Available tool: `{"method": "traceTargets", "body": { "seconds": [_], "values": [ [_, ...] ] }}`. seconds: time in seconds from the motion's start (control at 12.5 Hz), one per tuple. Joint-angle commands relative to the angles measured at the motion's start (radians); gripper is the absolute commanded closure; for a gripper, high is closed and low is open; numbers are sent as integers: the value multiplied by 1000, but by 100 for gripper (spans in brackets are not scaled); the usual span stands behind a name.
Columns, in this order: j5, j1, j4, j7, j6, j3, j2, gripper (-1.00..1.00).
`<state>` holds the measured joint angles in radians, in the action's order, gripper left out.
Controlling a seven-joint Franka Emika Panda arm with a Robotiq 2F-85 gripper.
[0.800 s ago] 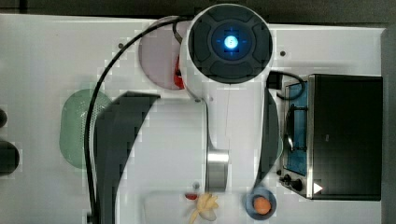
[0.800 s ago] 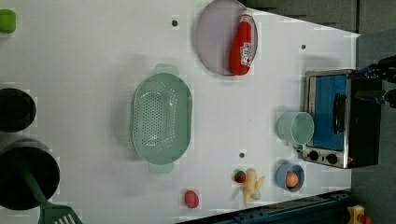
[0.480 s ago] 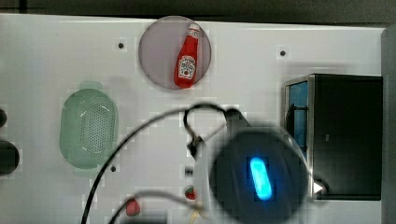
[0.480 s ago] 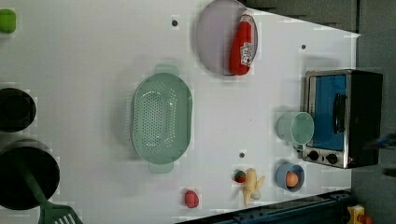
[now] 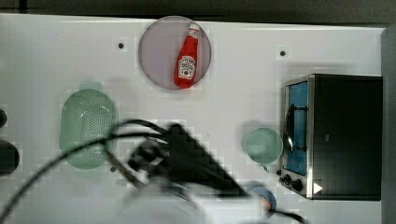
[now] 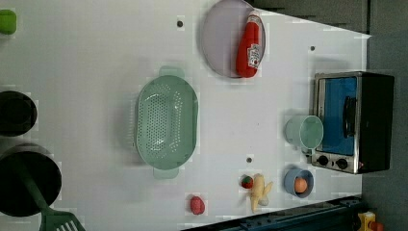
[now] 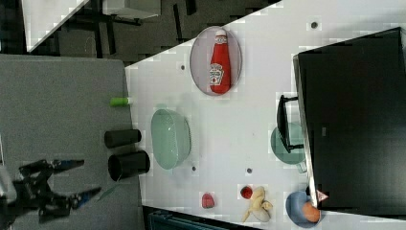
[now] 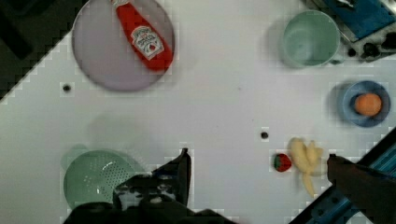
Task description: Drag strainer left to right.
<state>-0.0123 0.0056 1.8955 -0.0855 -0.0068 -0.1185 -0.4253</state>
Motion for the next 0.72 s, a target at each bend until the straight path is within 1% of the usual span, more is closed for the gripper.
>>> {"method": "traceTargets", "body": {
  "seconds": [0.08, 0.4, 0.56, 0.72],
  "values": [
    [-23, 53, 41, -160, 103, -187, 184, -100],
    [-22, 55, 42, -610, 284, -386, 365, -100],
    [-7, 56, 44, -851, 388, -453, 467, -100],
    [42, 63, 50, -1076, 479, -486, 567, -100]
  ]
}}
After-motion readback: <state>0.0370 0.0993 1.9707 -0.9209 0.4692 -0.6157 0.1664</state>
